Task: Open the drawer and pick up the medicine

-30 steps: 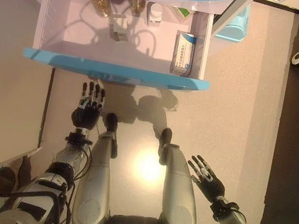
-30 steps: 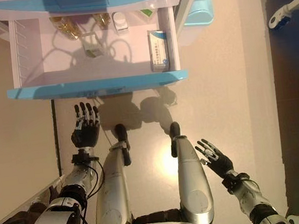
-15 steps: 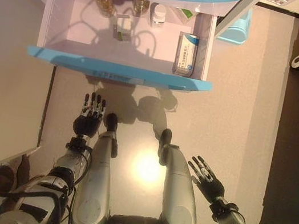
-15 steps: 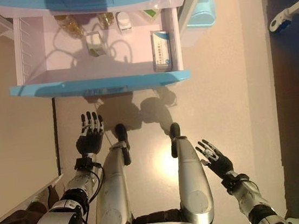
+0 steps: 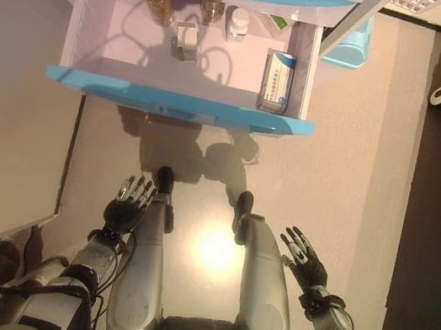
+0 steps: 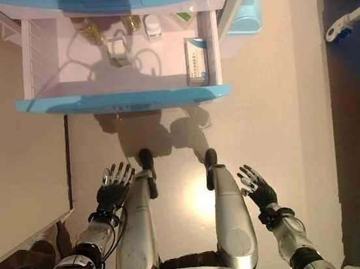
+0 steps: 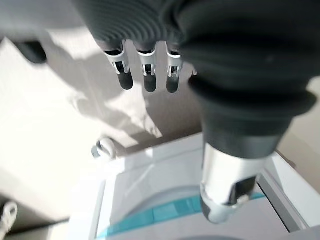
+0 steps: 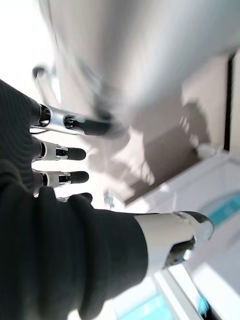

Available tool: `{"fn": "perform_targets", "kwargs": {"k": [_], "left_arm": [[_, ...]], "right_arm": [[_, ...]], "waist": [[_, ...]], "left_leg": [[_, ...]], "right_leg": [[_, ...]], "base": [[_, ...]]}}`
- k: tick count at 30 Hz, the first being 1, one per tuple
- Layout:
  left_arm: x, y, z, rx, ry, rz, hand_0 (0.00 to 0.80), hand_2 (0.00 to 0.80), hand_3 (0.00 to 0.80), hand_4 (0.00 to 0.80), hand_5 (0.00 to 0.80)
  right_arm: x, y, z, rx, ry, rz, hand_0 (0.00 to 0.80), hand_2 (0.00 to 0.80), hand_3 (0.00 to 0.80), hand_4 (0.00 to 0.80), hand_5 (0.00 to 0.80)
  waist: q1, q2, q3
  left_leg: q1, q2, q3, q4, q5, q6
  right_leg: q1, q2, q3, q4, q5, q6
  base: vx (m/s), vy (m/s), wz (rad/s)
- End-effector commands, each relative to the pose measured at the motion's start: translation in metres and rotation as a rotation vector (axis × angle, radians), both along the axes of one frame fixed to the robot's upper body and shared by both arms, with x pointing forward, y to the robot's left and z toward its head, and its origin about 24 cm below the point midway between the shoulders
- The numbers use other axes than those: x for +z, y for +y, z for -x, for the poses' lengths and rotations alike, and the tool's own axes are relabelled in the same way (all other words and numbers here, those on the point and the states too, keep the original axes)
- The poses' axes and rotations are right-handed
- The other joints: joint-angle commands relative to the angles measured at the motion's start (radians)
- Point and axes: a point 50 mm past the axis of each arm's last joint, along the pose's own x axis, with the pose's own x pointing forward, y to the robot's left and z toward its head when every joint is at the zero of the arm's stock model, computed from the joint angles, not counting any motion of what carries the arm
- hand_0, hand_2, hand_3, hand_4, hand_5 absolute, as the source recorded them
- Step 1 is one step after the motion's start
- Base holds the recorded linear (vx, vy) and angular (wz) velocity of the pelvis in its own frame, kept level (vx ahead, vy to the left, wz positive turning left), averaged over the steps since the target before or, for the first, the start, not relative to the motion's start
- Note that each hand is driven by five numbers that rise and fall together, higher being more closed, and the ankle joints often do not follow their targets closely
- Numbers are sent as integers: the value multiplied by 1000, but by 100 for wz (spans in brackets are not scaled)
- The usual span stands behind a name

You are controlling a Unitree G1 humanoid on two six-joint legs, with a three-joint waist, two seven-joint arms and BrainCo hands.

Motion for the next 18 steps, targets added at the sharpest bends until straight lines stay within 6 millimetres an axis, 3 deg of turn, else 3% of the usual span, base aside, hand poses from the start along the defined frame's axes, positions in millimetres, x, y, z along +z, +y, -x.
{"fn": "perform_targets", "kwargs": {"k": [1,8,10,14,18], "left_arm": [[-11,17,33,-17,96,-143,0,0,0,0,0],[-27,43,86,47,217,-170,0,0,0,0,0],[-29,51,100,91,239,-166,0,0,0,0,0],[-33,57,113,131,274,-147,0,0,0,0,0],[-37,57,128,141,303,-143,0,0,0,0,0]], "right_arm": [[48,-22,-12,-166,-212,234,0,0,0,0,0],[143,-66,-22,-333,-547,593,0,0,0,0,0],[180,-80,-23,-362,-656,747,0,0,0,0,0],[219,-84,-23,-372,-758,913,0,0,0,0,0],[268,-74,-22,-352,-890,1058,0,0,0,0,0]], "waist": [[12,-9,-49],[18,-17,-53],[19,-18,-57],[22,-19,-59],[33,-19,-60]], "left_leg": [[81,-85,65,-2,-108,112],[148,-78,67,-51,-116,125],[171,-75,71,-75,-118,124],[192,-75,74,-96,-123,126],[218,-72,75,-116,-130,128]], "right_leg": [[-9,10,-63,6,152,20],[38,-12,-66,-6,195,56],[51,-19,-67,-14,204,68],[71,-26,-69,-33,213,79],[92,-33,-71,-37,226,88]], "base": [[8,-44,2],[25,-16,10],[28,12,11],[12,16,5],[31,11,6]]}}
